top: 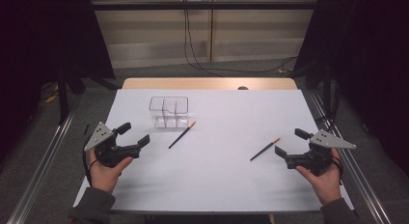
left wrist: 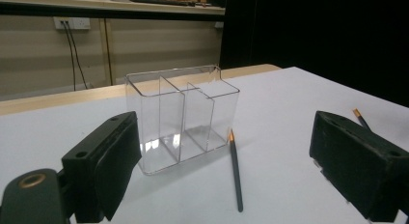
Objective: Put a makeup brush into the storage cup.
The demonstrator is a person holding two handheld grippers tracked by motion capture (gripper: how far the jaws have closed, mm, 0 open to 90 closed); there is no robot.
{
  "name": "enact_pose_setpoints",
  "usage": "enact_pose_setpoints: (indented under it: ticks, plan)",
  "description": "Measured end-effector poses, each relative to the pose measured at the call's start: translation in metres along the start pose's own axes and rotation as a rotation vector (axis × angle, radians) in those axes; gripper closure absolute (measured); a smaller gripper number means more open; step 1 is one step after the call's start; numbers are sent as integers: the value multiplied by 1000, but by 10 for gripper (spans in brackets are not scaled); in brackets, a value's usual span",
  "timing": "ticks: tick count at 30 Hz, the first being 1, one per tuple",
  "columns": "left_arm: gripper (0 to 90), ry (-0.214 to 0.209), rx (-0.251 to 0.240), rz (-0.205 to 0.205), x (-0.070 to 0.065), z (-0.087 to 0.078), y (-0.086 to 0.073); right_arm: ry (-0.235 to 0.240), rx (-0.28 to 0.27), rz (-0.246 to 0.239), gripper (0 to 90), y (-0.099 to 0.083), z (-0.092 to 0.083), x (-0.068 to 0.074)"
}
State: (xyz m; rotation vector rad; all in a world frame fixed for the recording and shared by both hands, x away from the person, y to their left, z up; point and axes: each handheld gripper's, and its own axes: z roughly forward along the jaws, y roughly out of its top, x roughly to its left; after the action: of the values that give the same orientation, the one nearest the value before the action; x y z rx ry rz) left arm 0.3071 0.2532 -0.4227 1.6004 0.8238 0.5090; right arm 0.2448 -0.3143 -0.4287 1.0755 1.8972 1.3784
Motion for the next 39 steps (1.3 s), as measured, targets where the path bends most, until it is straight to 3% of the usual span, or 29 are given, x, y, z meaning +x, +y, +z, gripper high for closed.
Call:
enact_pose_setpoints:
  ticks: [11,15,21,39]
  plan:
    - [109,-11,0,14,-2,6,1,-7,-12,1,2,0,-3,-1]
    - [108,-22,-5,3,-4,9,2,-1,-11,-3,2,0,-3,0]
    - [109,-13,-5,5,-5,12,3,-1,-10,-5,2,1,-2,1]
    - [110,-45,1,19,-12,35,8,1,-10,-8,2,1,-3,1]
